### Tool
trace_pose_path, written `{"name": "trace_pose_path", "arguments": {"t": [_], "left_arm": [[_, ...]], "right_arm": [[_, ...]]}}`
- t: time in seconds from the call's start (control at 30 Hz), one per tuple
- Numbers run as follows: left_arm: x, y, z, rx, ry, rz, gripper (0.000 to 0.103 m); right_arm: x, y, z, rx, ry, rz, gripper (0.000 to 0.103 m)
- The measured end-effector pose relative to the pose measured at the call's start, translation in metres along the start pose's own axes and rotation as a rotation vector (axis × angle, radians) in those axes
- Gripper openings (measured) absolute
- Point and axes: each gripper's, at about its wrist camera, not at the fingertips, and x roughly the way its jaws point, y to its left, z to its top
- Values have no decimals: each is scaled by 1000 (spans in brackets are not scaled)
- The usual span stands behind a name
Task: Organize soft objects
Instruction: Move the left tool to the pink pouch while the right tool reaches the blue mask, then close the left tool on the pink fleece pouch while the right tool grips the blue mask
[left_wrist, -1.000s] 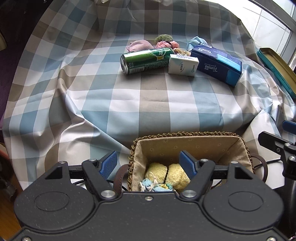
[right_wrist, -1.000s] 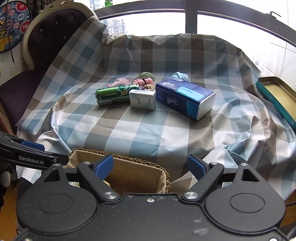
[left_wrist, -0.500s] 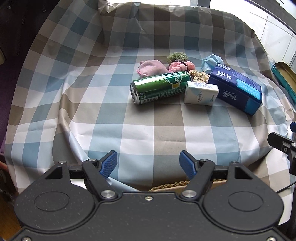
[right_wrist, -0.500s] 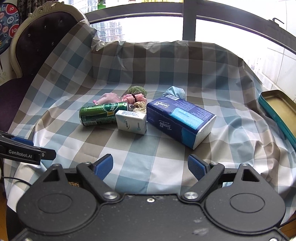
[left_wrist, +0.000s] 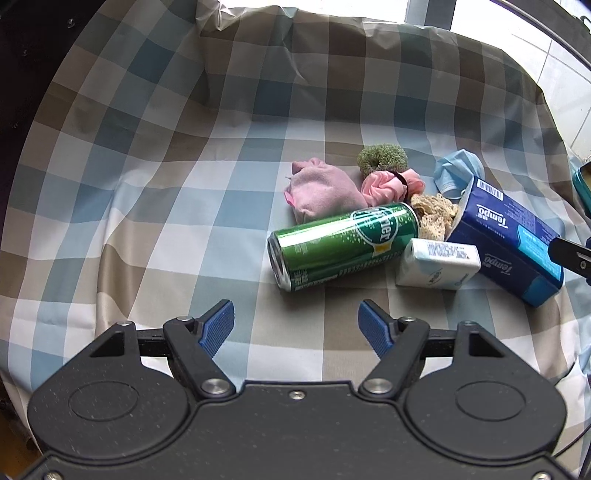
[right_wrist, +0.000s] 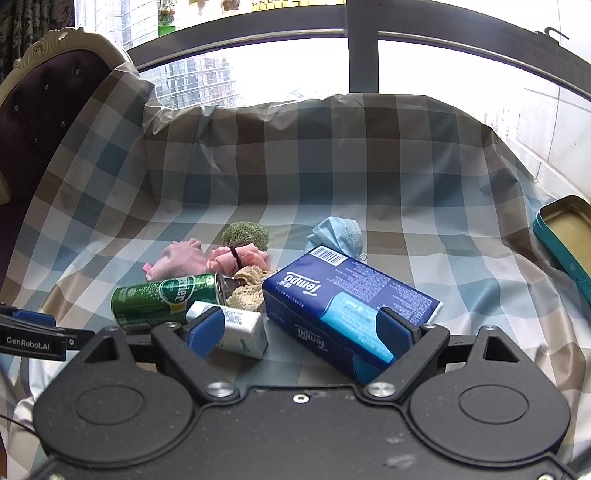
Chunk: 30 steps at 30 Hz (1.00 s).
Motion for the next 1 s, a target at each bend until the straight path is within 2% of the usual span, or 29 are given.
{"name": "trace_pose_path", "arguments": {"t": [0.27,0.53,0.67,0.87,1.0], "left_arm": [[32,1,50,-10,-33,22,70],[64,-9,78,17,-44,23,72],[80,-12,88,14,-35,-3,82],[99,-15,97,13,-20,2,82],[111,-17,98,20,-4,15,82]], "right_arm": [[64,-29,47,89,1,-38,89],[147,-43,82,137,5,-82,89],[185,-43,90,125,68,-75,89],[225,-48,93,141,157,-74,89],[236,-54,86,182,178,-57,89]]}}
